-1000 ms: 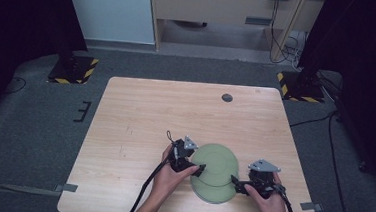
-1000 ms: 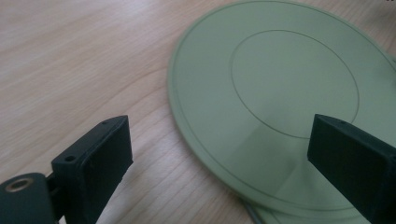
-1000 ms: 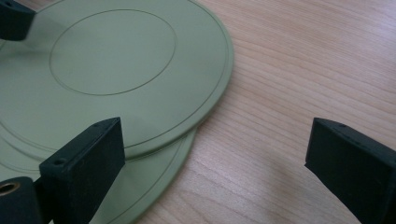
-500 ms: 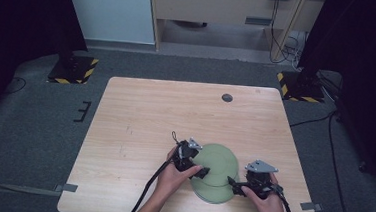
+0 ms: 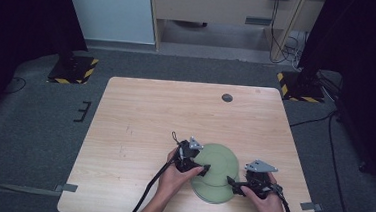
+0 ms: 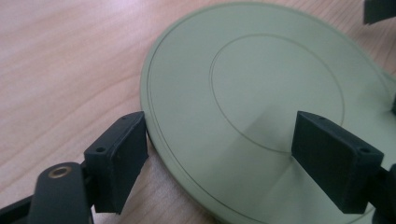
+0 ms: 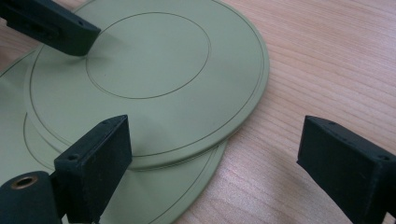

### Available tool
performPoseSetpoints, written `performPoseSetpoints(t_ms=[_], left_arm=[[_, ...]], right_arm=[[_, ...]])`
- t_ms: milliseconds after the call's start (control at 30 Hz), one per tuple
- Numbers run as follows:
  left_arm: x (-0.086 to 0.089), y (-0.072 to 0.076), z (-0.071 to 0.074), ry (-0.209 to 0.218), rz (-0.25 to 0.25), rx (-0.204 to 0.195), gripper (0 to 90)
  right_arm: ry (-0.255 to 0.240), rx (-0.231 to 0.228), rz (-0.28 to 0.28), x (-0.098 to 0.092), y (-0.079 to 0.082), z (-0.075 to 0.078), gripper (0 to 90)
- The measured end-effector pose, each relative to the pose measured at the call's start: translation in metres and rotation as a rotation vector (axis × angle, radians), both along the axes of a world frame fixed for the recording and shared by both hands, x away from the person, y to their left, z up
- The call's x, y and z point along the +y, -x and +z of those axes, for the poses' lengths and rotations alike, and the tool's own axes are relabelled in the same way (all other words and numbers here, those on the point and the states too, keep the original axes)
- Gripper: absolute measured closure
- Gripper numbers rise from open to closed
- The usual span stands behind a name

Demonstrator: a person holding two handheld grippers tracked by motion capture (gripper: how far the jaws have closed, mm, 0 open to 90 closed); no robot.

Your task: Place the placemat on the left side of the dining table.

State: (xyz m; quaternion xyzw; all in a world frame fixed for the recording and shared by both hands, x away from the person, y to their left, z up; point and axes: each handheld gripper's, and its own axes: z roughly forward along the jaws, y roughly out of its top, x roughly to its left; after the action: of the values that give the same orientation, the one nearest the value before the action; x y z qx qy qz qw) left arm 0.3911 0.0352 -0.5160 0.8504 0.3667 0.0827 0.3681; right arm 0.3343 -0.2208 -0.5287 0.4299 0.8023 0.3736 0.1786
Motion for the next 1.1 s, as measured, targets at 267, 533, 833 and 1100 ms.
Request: performPoseSetpoints(t_ms=[267, 533, 833, 1100], left_arm=[[0.002, 0.005, 0.008, -0.016, 0.010, -0.066, 33.7], [0.004, 0.009, 0.015, -0.007, 0.029, -0.129, 51.1], [0.005, 0.014, 0.024, 0.073, 0.030, -0.163, 65.6], [0.005, 0.010, 0.024, 0.100, 0.028, -0.150, 68.9]], right_arm=[[-0.001, 0.001, -0.003, 0.000, 0.000, 0.000, 9.5], [0.000, 0.002, -0.005, 0.000, -0.001, -0.001, 8.4], [0.001, 0.002, -0.011, 0.000, -0.001, -0.001, 7.6], [0.000, 0.006, -0.016, 0.000, -0.001, -0.001, 6.5]])
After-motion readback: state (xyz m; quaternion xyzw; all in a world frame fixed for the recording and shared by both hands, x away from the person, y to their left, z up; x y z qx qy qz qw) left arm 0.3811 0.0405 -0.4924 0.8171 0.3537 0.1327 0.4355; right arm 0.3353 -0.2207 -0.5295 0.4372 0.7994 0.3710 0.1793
